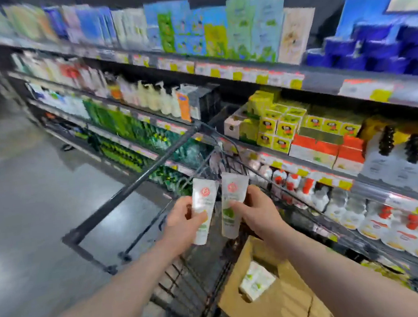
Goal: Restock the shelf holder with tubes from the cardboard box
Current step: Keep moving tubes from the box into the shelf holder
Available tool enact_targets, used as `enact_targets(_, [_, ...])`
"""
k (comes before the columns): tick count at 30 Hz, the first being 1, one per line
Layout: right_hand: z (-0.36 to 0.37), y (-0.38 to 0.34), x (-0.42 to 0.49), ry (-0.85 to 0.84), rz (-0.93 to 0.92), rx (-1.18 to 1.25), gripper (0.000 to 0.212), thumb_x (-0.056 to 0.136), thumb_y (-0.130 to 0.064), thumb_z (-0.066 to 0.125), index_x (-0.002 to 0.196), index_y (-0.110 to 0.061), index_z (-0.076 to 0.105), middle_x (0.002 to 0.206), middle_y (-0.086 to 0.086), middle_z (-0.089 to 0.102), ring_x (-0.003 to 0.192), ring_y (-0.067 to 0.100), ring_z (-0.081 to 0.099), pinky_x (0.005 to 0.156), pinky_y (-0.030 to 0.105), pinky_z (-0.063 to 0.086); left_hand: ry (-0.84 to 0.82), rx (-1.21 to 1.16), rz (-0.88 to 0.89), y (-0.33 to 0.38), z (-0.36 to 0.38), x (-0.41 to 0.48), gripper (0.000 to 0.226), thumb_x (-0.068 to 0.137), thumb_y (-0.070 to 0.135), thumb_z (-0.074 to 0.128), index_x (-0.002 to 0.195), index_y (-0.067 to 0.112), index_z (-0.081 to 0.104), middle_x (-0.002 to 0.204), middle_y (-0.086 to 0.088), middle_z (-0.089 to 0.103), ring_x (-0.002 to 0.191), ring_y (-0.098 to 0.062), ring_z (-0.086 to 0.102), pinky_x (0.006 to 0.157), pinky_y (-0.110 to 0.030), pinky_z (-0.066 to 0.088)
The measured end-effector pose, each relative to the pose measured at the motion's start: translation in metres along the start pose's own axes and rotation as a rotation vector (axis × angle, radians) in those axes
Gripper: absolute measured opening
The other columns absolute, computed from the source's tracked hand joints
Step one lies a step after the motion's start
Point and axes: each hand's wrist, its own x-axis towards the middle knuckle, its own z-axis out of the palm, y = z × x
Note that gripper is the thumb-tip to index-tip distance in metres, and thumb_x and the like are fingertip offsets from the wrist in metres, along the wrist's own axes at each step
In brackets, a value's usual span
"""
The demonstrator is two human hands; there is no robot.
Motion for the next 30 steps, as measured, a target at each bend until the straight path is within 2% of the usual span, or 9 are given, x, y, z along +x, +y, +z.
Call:
enact_targets(2, [0.019, -0.029, 0.003, -0.004, -0.078, -0.01, 0.024, 0.085, -0.019, 0.067, 0.106, -0.017, 0.057, 0.104, -0.002, 0.066, 0.097, 0.017, 0.063, 0.085, 0.032, 0.05, 0.049, -0.04, 0.036, 0.009, -0.034, -0.001, 0.026, 0.075, 0.019, 0.067, 0.097, 0.017, 0.052, 0.098, -0.009, 0.065, 0.09, -0.026, 0.062, 0.078, -0.04, 0.05])
enact_targets(4, [0.044, -0.057, 0.005, 0.003, -0.135, -0.003, 0.021, 0.083, -0.019, 0.069, 0.102, -0.019, 0.06, 0.099, -0.001, 0.068, 0.095, 0.02, 0.065, 0.083, 0.034, 0.051, 0.088, -0.096, 0.081, 0.012, -0.071, -0.001, 0.025, 0.079, 0.01, 0.067, 0.096, 0.018, 0.051, 0.098, -0.009, 0.064, 0.091, -0.026, 0.061, 0.081, -0.033, 0.05])
enact_targets(7, [0.094, -0.1, 0.006, -0.026, -0.202, -0.036, 0.022, 0.085, -0.026, 0.067, 0.104, -0.021, 0.058, 0.097, -0.005, 0.066, 0.087, 0.012, 0.062, 0.072, 0.026, 0.049, 0.129, -0.164, 0.129, 0.011, -0.135, -0.004, 0.026, 0.085, -0.005, 0.059, 0.089, 0.019, 0.051, 0.083, -0.003, 0.061, 0.072, -0.016, 0.058, 0.053, -0.01, 0.045])
enact_targets(9, [0.141, -0.131, 0.007, -0.045, -0.237, -0.02, 0.021, 0.087, -0.025, 0.066, 0.104, -0.023, 0.054, 0.104, -0.002, 0.065, 0.09, 0.014, 0.061, 0.078, 0.029, 0.05, 0.153, -0.181, 0.157, 0.002, -0.191, -0.008, 0.026, 0.084, -0.002, 0.063, 0.087, 0.022, 0.052, 0.082, -0.004, 0.063, 0.063, -0.008, 0.062, 0.055, -0.015, 0.049])
enact_targets(11, [0.195, -0.163, 0.007, -0.071, -0.263, -0.01, 0.02, 0.087, -0.022, 0.065, 0.102, -0.026, 0.053, 0.105, 0.001, 0.065, 0.095, 0.019, 0.062, 0.086, 0.036, 0.052, 0.221, -0.163, 0.184, -0.009, -0.253, -0.014, 0.021, 0.076, 0.014, 0.07, 0.088, 0.021, 0.054, 0.08, -0.004, 0.066, 0.065, -0.013, 0.062, 0.062, -0.031, 0.051])
enact_targets(14, [0.273, -0.207, 0.007, -0.132, -0.321, 0.012, 0.019, 0.089, -0.019, 0.063, 0.103, -0.027, 0.053, 0.103, -0.003, 0.065, 0.096, 0.017, 0.062, 0.087, 0.034, 0.05, 0.308, -0.124, 0.208, -0.026, -0.343, -0.018, 0.019, 0.082, 0.012, 0.066, 0.089, 0.023, 0.052, 0.072, 0.002, 0.061, 0.062, -0.019, 0.054, 0.051, -0.026, 0.04])
enact_targets(18, [0.348, -0.252, 0.007, -0.183, -0.335, 0.045, 0.021, 0.09, -0.018, 0.061, 0.109, -0.024, 0.054, 0.107, -0.001, 0.065, 0.1, 0.018, 0.062, 0.089, 0.035, 0.051, 0.399, -0.152, 0.234, -0.039, -0.432, -0.018, 0.017, 0.087, 0.009, 0.061, 0.098, 0.018, 0.053, 0.075, 0.004, 0.059, 0.059, -0.011, 0.052, 0.053, -0.025, 0.038])
enact_targets(24, [0.405, -0.289, 0.034, -0.196, -0.334, -0.02, 0.019, 0.091, -0.02, 0.06, 0.108, -0.022, 0.053, 0.108, -0.003, 0.062, 0.102, 0.019, 0.059, 0.088, 0.034, 0.047, 0.377, -0.286, 0.231, -0.046, -0.494, 0.007, 0.025, 0.089, 0.002, 0.057, 0.105, 0.018, 0.048, 0.086, -0.001, 0.059, 0.071, -0.013, 0.056, 0.057, -0.026, 0.042])
enact_targets(30, [0.437, -0.311, 0.092, -0.193, -0.345, -0.031, 0.027, 0.091, -0.019, 0.061, 0.117, -0.022, 0.055, 0.116, -0.002, 0.064, 0.107, 0.02, 0.06, 0.096, 0.043, 0.048, 0.334, -0.289, 0.232, -0.052, -0.529, 0.059, 0.024, 0.09, 0.008, 0.057, 0.111, 0.016, 0.049, 0.1, -0.005, 0.062, 0.084, -0.019, 0.061, 0.065, -0.03, 0.045])
